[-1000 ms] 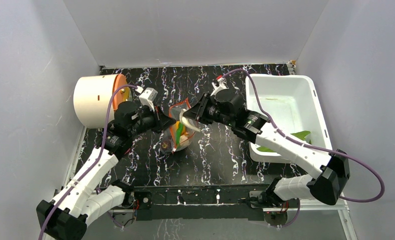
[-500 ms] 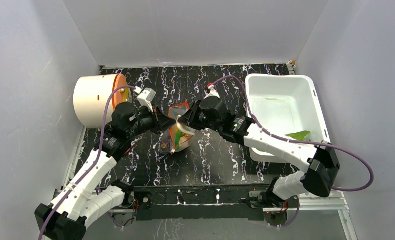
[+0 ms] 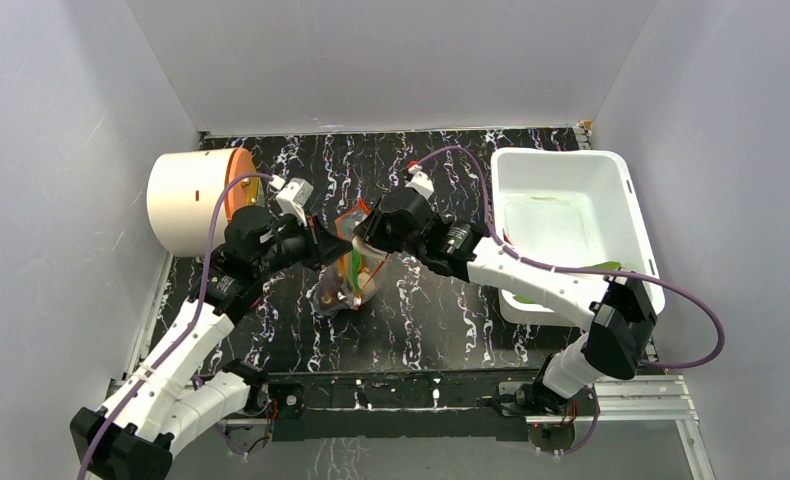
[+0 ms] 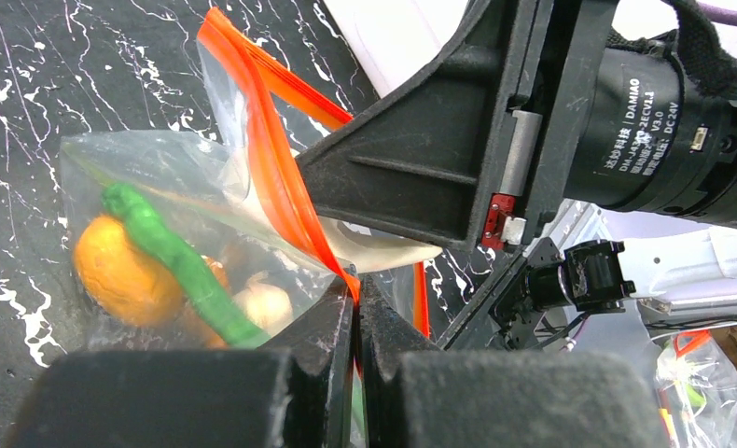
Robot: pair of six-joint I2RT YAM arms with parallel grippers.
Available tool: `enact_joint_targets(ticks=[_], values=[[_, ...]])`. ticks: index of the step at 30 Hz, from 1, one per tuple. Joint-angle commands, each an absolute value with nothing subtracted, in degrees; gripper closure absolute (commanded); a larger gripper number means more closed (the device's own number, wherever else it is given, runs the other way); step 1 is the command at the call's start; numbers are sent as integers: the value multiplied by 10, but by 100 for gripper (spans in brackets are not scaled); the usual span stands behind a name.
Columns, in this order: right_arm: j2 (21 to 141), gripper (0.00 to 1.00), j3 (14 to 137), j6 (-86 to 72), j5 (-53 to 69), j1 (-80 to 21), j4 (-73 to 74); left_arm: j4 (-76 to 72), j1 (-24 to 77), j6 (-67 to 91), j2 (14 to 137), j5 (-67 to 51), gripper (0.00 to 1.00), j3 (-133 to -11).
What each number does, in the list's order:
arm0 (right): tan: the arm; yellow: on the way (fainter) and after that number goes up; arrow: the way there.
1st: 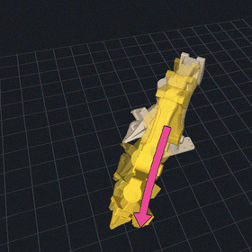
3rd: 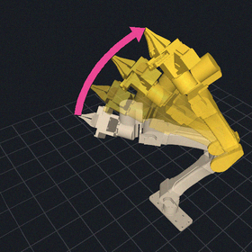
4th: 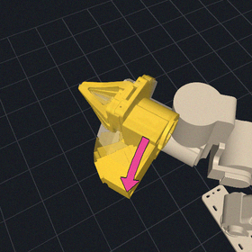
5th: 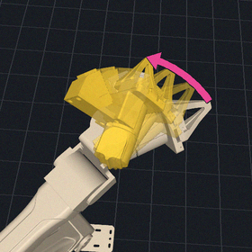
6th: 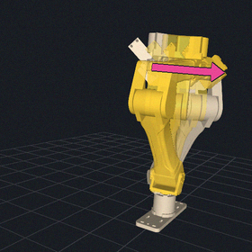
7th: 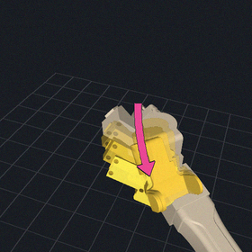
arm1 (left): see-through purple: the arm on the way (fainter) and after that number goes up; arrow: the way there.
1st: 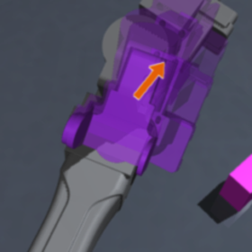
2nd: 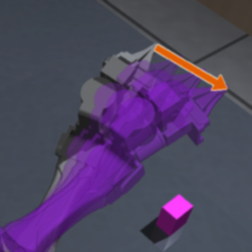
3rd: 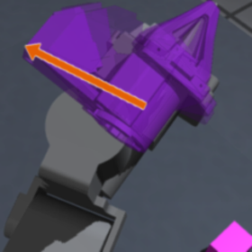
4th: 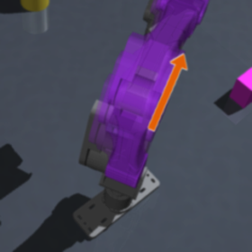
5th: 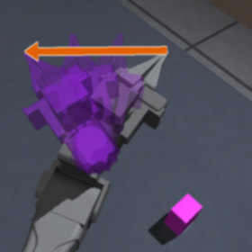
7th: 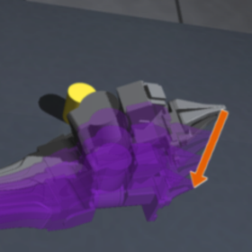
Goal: Place the food in the zip-top bag and seal the zipper
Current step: Place the fake vegetable in the zipper food storage bag, then pick up the fake vegetable from the bin.
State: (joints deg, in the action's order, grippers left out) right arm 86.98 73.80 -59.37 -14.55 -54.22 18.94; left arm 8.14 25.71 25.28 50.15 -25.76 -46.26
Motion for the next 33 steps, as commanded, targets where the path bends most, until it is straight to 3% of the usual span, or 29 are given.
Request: enact_joint_targets(ticks=[1, 11, 26, 33], values=[[875, 79, 770, -610, -185, -548, 180, 75, 260, 251, 484, -276, 100, -462], [873, 65, 766, -622, -180, -552, 172, 74, 260, 251, 489, -270, 100, -461], [808, 56, 760, -536, -120, -553, 122, 91, 260, 232, 491, -258, 100, -464], [735, 54, 755, -462, -180, -551, 156, 49, 260, 225, 475, -266, 100, -459]])
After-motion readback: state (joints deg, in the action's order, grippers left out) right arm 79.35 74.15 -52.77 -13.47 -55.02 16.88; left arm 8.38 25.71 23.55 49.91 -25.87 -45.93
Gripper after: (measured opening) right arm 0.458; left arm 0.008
